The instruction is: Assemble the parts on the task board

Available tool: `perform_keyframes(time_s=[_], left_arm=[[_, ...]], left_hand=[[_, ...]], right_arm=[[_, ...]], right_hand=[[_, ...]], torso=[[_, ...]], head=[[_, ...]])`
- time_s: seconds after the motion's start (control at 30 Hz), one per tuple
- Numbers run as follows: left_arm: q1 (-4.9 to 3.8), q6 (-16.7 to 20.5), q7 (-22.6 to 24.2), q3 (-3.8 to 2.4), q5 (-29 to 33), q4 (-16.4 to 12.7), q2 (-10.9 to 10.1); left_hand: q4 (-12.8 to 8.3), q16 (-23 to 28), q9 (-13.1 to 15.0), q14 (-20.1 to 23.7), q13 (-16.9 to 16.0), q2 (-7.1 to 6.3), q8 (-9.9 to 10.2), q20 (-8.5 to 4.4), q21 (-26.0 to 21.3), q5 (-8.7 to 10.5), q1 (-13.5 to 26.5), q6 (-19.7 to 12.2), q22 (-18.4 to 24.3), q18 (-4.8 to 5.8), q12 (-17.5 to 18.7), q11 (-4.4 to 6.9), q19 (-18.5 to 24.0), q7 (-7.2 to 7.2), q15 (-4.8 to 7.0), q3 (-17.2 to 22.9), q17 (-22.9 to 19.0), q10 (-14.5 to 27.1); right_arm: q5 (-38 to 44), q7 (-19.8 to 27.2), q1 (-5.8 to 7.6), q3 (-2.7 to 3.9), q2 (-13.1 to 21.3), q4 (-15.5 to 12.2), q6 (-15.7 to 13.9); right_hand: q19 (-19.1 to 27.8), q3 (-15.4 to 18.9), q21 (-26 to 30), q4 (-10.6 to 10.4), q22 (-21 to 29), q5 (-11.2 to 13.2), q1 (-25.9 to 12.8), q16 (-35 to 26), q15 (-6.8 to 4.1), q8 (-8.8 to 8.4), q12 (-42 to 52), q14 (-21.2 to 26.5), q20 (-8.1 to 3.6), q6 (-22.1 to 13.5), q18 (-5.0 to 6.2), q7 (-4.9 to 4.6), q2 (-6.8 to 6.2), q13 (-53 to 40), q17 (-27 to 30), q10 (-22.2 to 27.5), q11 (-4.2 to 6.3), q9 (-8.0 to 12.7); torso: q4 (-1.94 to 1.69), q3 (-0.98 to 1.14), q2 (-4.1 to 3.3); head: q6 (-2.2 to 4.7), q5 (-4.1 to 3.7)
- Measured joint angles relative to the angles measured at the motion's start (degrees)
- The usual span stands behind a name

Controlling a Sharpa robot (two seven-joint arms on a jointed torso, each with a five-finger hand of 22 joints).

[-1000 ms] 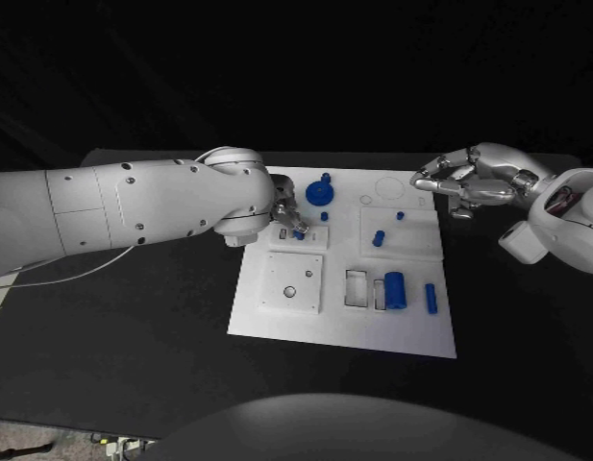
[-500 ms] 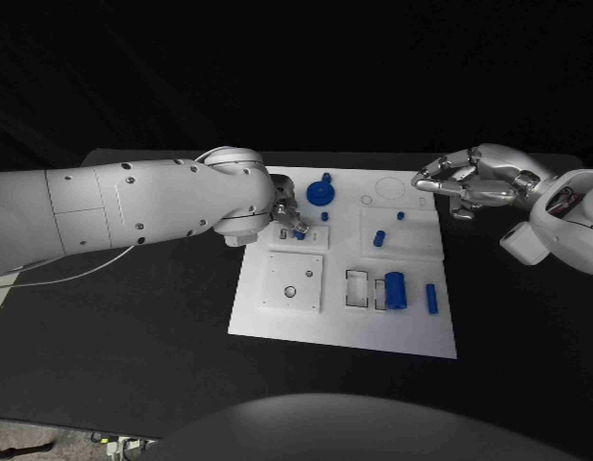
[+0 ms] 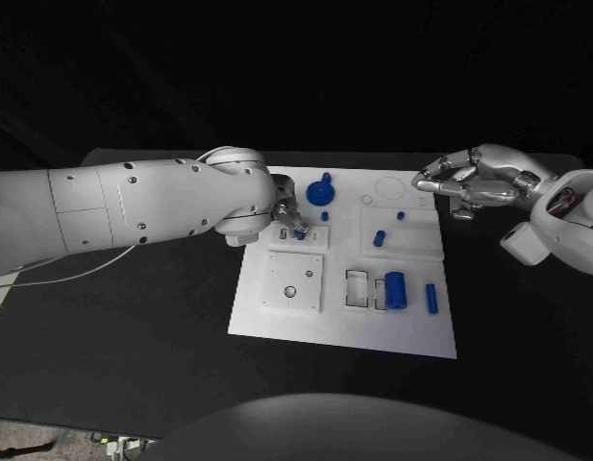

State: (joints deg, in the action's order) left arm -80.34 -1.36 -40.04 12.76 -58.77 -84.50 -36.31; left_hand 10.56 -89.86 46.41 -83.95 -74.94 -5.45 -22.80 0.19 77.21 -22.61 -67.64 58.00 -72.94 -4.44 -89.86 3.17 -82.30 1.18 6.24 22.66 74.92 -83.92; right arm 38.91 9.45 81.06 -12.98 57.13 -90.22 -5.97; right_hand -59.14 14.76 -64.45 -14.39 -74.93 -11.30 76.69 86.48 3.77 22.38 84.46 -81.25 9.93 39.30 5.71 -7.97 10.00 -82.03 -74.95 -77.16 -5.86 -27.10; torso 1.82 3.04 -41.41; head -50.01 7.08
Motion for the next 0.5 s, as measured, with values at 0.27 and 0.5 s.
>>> perform_keyframes(time_s=[0.27, 0.5], left_arm=[[0.08, -0.42, 0.00, -0.01, -0.04, 0.15, 0.01], [0.18, -0.68, -0.01, 0.02, -0.05, 0.16, 0.17]], left_hand=[[1.14, 0.00, -0.21, 0.00, 0.00, -0.08, 1.10, 0.00, -0.25, 5.33, 1.73, -0.16, 0.05, 0.00, 0.00, 0.00, 0.00, -0.16, 0.00, -2.13, -0.01, 0.00], [2.10, 0.00, -0.27, -0.13, 0.00, 0.21, 1.76, 0.21, -0.66, 11.12, 3.26, 0.04, 0.09, 0.00, 0.00, -0.20, 0.21, 0.02, -0.13, -5.03, -0.01, -0.21]], right_arm=[[-0.02, 0.00, -0.01, 0.00, 0.02, 0.02, 0.03], [-0.04, -0.01, -0.04, 0.00, -0.01, 0.13, 0.05]], right_hand=[[0.00, 0.00, 0.00, 0.00, 0.01, 0.00, 0.00, 0.00, 0.00, 0.00, 0.01, 0.00, 0.00, 0.00, 0.00, 0.00, 0.00, 0.00, 0.01, 0.00, 0.00, 0.00], [0.00, 0.00, 0.00, 0.00, 0.01, 0.00, 0.00, 0.00, 0.00, 0.00, 0.07, 0.00, 0.00, 0.00, 0.00, 0.00, 0.00, 0.00, 0.01, 0.00, -0.01, 0.00]], torso=[[0.00, 0.00, 0.02], [-0.03, -0.01, 0.03]], head=[[0.00, -0.04], [0.00, 0.04]])
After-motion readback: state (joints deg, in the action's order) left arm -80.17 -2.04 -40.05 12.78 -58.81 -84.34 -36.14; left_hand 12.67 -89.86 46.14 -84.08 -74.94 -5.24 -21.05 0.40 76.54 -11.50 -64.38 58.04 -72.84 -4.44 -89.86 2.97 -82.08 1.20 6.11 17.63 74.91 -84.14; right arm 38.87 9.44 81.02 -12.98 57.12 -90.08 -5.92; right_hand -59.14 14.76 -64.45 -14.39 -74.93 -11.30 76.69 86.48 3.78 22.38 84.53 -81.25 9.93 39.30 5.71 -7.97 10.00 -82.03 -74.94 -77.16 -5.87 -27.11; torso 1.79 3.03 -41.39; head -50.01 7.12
